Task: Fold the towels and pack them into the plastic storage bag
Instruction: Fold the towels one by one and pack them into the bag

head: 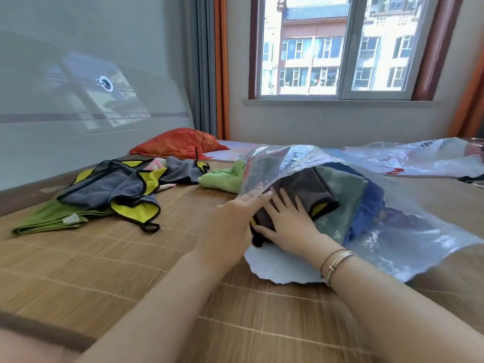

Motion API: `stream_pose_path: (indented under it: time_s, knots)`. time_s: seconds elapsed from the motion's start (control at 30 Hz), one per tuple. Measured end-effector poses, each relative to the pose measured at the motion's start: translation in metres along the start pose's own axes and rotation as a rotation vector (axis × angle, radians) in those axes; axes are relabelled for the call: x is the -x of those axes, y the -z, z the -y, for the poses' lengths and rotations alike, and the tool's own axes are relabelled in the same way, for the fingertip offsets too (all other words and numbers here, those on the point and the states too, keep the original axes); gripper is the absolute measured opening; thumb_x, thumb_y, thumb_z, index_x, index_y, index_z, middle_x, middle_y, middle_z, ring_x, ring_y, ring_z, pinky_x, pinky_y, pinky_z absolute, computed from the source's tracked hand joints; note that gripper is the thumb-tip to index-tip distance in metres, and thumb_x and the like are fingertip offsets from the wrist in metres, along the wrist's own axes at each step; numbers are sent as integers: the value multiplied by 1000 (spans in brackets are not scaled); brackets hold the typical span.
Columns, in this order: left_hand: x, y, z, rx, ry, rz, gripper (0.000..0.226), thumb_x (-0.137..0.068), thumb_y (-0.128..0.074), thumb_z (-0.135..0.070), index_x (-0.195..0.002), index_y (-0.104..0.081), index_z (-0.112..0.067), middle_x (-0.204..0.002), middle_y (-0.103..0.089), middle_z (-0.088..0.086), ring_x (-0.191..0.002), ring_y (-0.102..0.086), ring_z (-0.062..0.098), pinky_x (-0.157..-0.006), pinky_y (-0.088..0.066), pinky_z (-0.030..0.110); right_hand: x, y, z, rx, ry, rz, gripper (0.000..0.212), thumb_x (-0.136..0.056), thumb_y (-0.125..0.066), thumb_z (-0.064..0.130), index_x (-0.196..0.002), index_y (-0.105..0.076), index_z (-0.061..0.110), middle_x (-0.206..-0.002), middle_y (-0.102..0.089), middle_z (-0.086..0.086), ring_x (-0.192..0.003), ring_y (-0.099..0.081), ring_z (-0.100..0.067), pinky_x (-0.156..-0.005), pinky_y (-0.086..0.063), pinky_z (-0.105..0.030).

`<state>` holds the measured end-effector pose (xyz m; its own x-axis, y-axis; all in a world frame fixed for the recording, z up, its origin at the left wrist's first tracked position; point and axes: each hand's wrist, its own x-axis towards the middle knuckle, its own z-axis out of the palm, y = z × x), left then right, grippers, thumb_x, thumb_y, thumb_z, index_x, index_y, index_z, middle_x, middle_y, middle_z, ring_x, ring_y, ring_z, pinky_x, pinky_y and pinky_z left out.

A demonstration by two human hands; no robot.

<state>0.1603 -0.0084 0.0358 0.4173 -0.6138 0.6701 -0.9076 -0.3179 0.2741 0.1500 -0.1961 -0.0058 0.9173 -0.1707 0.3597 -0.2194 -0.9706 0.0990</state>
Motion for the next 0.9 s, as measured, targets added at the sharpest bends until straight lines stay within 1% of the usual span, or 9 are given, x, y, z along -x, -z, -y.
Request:
stream_pose_path:
  time_s: [0.1,0.17,0.23,0.3,0.4,0.5,0.67,0.77,0.9]
  knots:
    - [19,8,-1,42,28,0,60,-88,-49,5,-134,-53,-33,-151,-33,-15,-134,-40,4,-104,-39,21,42,21,12,-98,41,-84,61,-99,-36,47,-152,-20,21,-158,-23,-9,-146,-21,-27,-116,-23,-43]
    - [36,17,1,67,28,-11,56,-87,-49,5,-129,-59,-31,-149,-38,-13,-130,-47,9,-98,-45,23,67,38,27,-137,127,-267,41,-96,-42,35,-130,-54,15,-125,-62,-8,-118,-56,-25,-94,-48,-34]
    - [55,30,10,58,52,-31,54,-85,-50,5,-121,-65,-32,-146,-42,-14,-125,-51,8,-94,-48,25,86,56,49,-150,229,-394,26,-92,-41,29,-94,-63,14,-78,-64,2,-80,-60,-16,-62,-50,-28]
    - [72,44,25,8,102,-50,51,-84,-50,4,-115,-68,-33,-143,-46,-16,-126,-48,3,-97,-45,22,94,72,79,-185,309,-437,20,-89,-42,27,-81,-58,16,-67,-55,6,-69,-52,-13,-52,-43,-26]
    - [96,68,62,-83,206,-77,43,-86,-52,2,-107,-71,-29,-139,-52,-13,-127,-47,5,-97,-37,15,82,77,126,-255,382,-429,18,-87,-42,26,-84,-57,16,-70,-57,7,-69,-53,-14,-51,-45,-27]
    - [120,95,117,-143,377,-91,38,-88,-50,0,-105,-71,-27,-136,-56,-8,-124,-50,10,-99,-38,21,49,63,172,-302,419,-334,16,-89,-45,24,-97,-56,16,-86,-60,6,-83,-56,-15,-57,-46,-25]
    - [142,126,202,-174,708,12,36,-96,-51,-23,-132,-53,-24,-151,-37,0,-143,-26,22,-117,-23,38,-31,10,231,-417,237,-39,45,-89,-53,28,-133,-43,22,-129,-48,0,-119,-45,-20,-90,-47,-33]
    - [139,126,228,-134,739,24,45,-97,-50,-29,-141,-43,-22,-154,-33,0,-146,-18,19,-117,-18,34,-77,-16,254,-514,139,8,56,-88,-57,33,-140,-38,24,-142,-40,1,-129,-41,-21,-101,-42,-37]
    - [142,118,240,-111,713,-41,43,-96,-51,-30,-138,-46,-24,-150,-39,-3,-144,-22,15,-116,-20,33,-128,-43,271,-518,72,35,61,-91,-55,34,-146,-34,21,-150,-35,-5,-135,-36,-26,-108,-37,-40]
